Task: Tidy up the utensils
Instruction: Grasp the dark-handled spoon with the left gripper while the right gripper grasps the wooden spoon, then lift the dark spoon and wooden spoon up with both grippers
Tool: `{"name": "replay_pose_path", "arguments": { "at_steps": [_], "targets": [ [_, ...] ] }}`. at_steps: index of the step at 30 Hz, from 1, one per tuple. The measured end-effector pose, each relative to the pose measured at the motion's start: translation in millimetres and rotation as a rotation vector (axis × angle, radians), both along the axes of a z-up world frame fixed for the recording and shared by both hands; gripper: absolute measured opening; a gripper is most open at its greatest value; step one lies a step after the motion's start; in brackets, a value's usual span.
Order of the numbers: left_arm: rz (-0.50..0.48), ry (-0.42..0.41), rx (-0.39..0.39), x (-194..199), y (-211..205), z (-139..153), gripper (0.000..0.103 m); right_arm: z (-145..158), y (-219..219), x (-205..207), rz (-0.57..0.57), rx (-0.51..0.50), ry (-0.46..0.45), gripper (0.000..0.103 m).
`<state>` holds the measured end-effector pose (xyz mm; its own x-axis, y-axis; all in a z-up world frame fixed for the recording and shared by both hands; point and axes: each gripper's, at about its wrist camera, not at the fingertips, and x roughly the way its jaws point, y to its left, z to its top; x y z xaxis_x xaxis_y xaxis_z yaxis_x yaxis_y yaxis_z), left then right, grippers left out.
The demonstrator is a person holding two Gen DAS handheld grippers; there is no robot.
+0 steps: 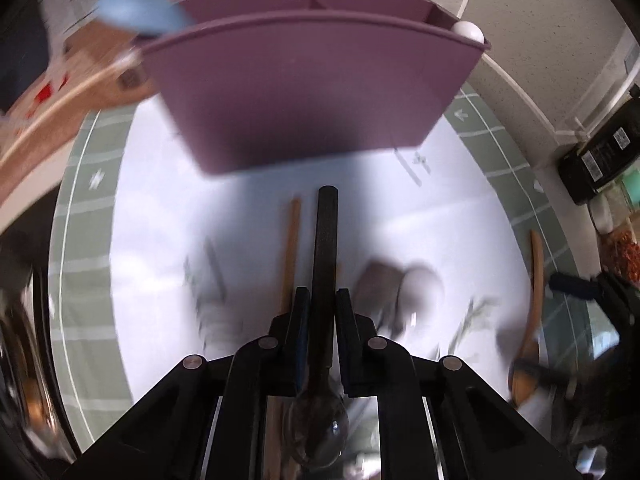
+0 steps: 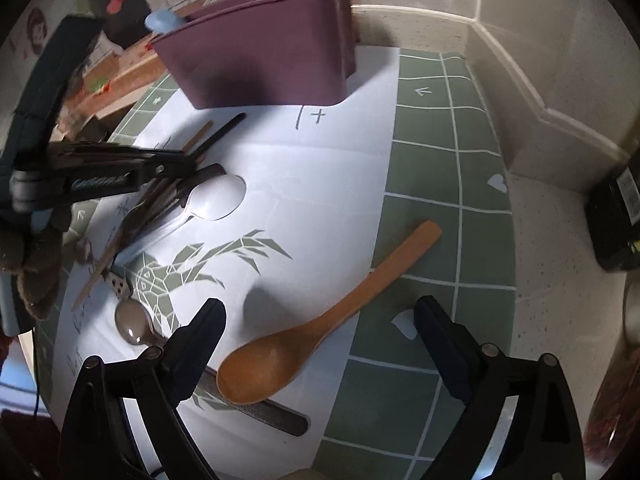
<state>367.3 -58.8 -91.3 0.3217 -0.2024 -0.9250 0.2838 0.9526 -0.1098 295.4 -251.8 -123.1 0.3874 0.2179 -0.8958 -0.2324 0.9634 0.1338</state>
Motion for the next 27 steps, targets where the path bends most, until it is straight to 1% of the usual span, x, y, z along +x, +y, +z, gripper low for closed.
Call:
{"name": "replay_pose_path", "arguments": {
  "at_steps": [2, 3, 5, 6, 7, 8, 9, 11, 12, 14, 15, 17, 21, 23, 26, 27],
  "targets": [
    [0.018, 0.016, -0.015, -17, 13, 0, 0.012, 2, -6, 2, -0.053, 0.011, -0.012, 0.075],
    [0.025, 0.024, -0.023, -26, 18, 0, 0.012, 2, -7, 5, -0.066, -0.004, -0.020, 0.071],
    [0.043, 0.038, -0.049, -43, 30, 0, 0.012, 1, -1, 9, -0.065, -0.059, -0.031, 0.058],
    [0.048, 0.043, -0.060, -50, 33, -1, 0.012, 0, 4, 14, -0.062, -0.096, -0.035, 0.056],
    [0.052, 0.047, -0.069, -56, 37, -1, 0.012, 0, 10, 19, -0.053, -0.132, -0.038, 0.052],
    [0.057, 0.052, -0.078, -59, 42, -1, 0.012, -1, 16, 23, -0.039, -0.155, -0.042, 0.044],
    [0.062, 0.056, -0.083, -62, 37, -1, 0.012, -1, 22, 26, -0.024, -0.171, -0.049, 0.040],
    [0.069, 0.064, -0.095, -64, 37, -2, 0.013, 0, 30, 31, 0.011, -0.177, -0.056, 0.022],
    [0.072, 0.065, -0.096, -63, 36, -2, 0.013, 0, 37, 35, 0.036, -0.182, -0.056, 0.017],
    [0.071, 0.068, -0.089, -57, 32, -3, 0.013, 0, 43, 36, 0.060, -0.190, -0.058, 0.012],
    [0.068, 0.068, -0.081, -54, 29, -3, 0.013, 0, 43, 35, 0.067, -0.185, -0.057, 0.011],
    [0.055, 0.069, -0.060, -45, 22, -3, 0.013, 1, 41, 31, 0.083, -0.163, -0.057, 0.011],
    [0.027, 0.075, -0.013, -32, 9, -4, 0.014, 10, 27, 13, 0.067, -0.102, -0.089, 0.011],
    [0.011, 0.084, 0.040, -29, 0, -3, 0.014, 15, 20, 7, 0.058, -0.069, -0.103, 0.011],
    [0.003, 0.086, 0.082, -28, -8, -3, 0.017, 24, 12, -3, 0.045, -0.020, -0.136, 0.011],
    [-0.010, 0.075, 0.078, -29, -11, -3, 0.017, 27, 9, -7, 0.038, -0.003, -0.154, 0.011]
  ]
}}
